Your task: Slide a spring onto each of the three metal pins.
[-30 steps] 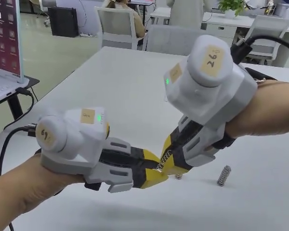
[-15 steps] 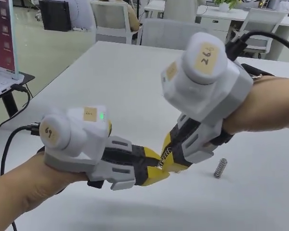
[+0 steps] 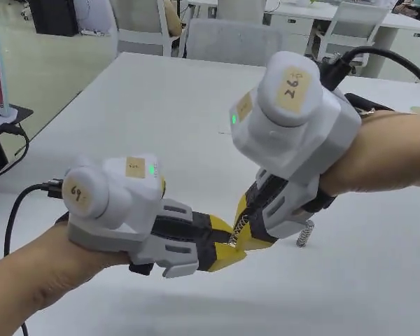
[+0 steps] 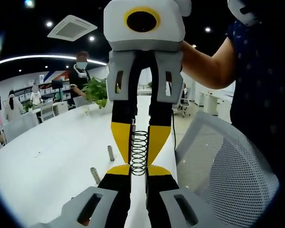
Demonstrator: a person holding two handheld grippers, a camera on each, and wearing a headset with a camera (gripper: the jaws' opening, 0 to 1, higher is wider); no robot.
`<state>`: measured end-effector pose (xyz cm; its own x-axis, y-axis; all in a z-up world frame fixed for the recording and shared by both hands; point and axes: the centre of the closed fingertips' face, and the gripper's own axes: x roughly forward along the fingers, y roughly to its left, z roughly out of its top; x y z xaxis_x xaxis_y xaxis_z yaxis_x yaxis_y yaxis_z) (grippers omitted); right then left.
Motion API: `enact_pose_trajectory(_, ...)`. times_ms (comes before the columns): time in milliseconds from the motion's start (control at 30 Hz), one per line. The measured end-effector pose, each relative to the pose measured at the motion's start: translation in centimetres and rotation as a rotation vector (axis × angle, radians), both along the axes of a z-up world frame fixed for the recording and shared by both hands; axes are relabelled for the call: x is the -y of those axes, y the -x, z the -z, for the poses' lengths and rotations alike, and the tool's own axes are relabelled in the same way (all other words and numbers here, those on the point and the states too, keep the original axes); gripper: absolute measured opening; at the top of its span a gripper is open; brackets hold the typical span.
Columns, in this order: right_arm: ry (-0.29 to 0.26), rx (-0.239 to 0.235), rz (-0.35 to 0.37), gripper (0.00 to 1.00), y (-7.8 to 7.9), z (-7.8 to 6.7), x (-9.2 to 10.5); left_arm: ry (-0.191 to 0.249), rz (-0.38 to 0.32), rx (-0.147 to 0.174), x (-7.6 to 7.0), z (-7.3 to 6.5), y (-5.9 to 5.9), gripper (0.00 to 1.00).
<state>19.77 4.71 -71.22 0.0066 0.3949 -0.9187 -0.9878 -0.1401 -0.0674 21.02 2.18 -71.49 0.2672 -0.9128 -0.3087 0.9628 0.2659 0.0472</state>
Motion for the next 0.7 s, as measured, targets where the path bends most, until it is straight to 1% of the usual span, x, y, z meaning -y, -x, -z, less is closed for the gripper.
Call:
enact_pose_trajectory(233, 0.001, -0.005, -0.004, 0.09, 0.1, -0.7, -0.9, 0.004, -0.01, -0.023, -0.9, -0.6, 0.3, 0.03)
enact_pose_trajectory(367, 0.006, -0.003, -0.006, 0.09, 0.1, -1.0, -1.3, 0.011, -0.016, -0.028, -1.2, -0.9, 0.3, 0.03)
enact_pose_trajectory(500, 0.011, 0.004, -0.011, 0.09, 0.2, -1.3, -1.6, 0.016, -0.018, -0.025, -1.5, -1.2, 0.5, 0.03)
enact_pose_trajectory(700, 0.017, 0.024, -0.01, 0.09, 0.4, -1.4, -2.0, 0.02, -0.014, -0.011, -1.9, -1.4, 0.6, 0.03)
